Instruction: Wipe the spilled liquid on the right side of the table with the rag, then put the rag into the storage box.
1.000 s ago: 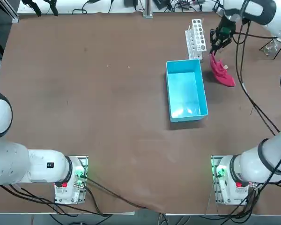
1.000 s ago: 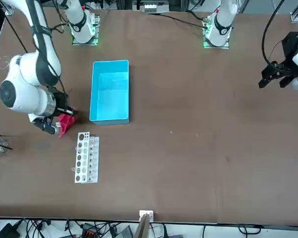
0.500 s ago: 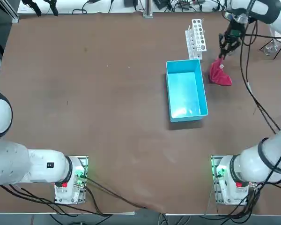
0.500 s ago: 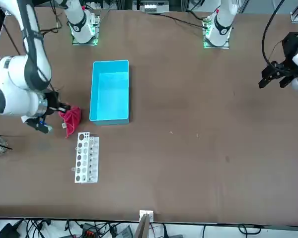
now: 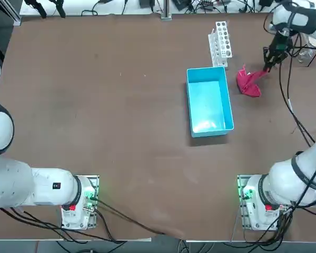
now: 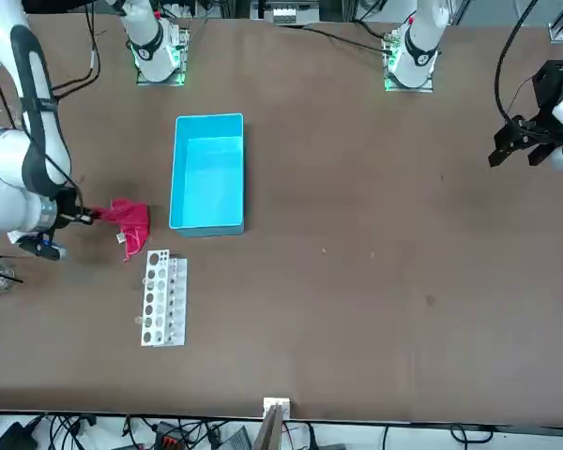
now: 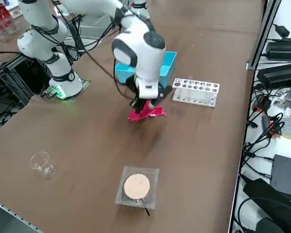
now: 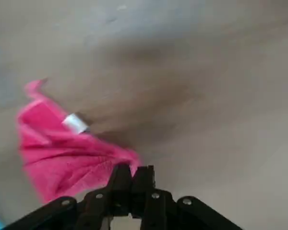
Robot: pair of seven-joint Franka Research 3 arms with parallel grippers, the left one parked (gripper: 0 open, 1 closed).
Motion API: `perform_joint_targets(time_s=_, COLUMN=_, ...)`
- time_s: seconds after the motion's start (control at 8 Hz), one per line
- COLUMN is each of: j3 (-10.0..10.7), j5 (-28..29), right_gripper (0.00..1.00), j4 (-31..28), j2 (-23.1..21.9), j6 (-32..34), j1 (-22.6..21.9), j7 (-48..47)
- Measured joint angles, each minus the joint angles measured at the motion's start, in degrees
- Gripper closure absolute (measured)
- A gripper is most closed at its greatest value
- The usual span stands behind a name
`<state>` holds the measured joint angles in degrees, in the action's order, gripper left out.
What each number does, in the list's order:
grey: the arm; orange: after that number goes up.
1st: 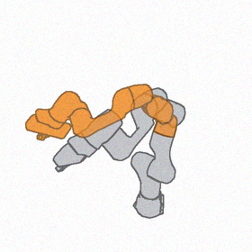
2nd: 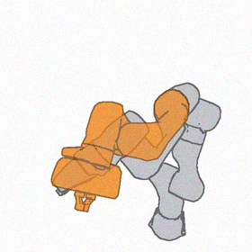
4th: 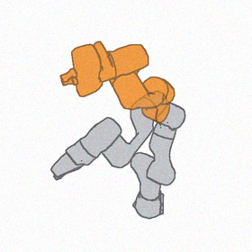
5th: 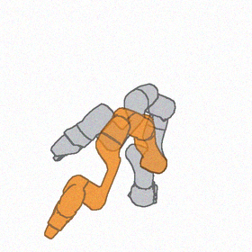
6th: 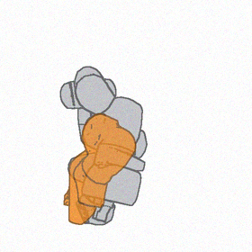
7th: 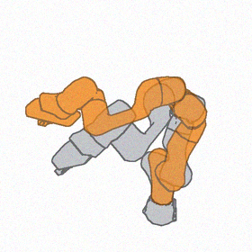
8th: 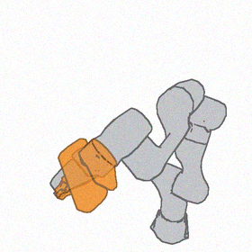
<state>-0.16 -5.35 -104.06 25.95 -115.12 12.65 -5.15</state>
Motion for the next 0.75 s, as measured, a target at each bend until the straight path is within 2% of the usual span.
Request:
perform_joint_targets(time_s=0.5, j3=0.21, j5=-6.22, right_gripper=0.98, j4=2.9, j2=7.52, j6=-13.91, j1=13.35, j7=11.58)
perform_joint_targets(time_s=0.75, j3=0.19, j5=-9.73, right_gripper=0.98, j4=7.46, j2=10.54, j6=-15.06, j1=18.54, j7=18.32)
